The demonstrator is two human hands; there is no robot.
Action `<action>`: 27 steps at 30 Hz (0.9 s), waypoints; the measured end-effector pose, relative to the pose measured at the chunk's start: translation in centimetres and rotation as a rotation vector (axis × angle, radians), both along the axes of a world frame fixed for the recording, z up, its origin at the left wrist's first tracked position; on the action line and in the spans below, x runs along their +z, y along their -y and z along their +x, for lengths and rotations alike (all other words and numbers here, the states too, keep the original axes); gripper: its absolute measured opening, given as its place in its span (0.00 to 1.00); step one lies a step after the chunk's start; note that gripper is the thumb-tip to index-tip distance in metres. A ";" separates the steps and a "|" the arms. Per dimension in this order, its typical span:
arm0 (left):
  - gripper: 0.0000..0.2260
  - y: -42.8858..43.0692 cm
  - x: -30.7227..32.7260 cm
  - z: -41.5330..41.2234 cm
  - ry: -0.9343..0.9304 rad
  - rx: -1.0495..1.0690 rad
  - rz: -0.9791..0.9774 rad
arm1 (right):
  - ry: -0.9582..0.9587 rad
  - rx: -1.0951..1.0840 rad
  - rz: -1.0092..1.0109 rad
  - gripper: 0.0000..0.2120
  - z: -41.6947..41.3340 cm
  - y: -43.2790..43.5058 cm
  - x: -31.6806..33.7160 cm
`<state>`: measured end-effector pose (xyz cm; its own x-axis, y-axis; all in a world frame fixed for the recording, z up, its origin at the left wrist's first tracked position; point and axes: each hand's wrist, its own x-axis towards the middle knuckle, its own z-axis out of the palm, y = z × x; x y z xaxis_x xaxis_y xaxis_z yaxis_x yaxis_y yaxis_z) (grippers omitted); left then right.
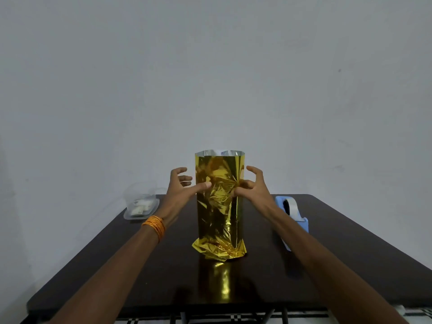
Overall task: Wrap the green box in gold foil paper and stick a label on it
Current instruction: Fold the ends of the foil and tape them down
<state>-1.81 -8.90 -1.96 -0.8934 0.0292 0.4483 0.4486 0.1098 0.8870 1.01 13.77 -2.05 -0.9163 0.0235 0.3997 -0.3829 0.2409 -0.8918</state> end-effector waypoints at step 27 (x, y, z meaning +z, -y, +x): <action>0.12 -5.0 0.5 5.4 -0.467 0.368 0.019 | 0.007 -0.190 -0.009 0.17 2.5 -5.7 0.0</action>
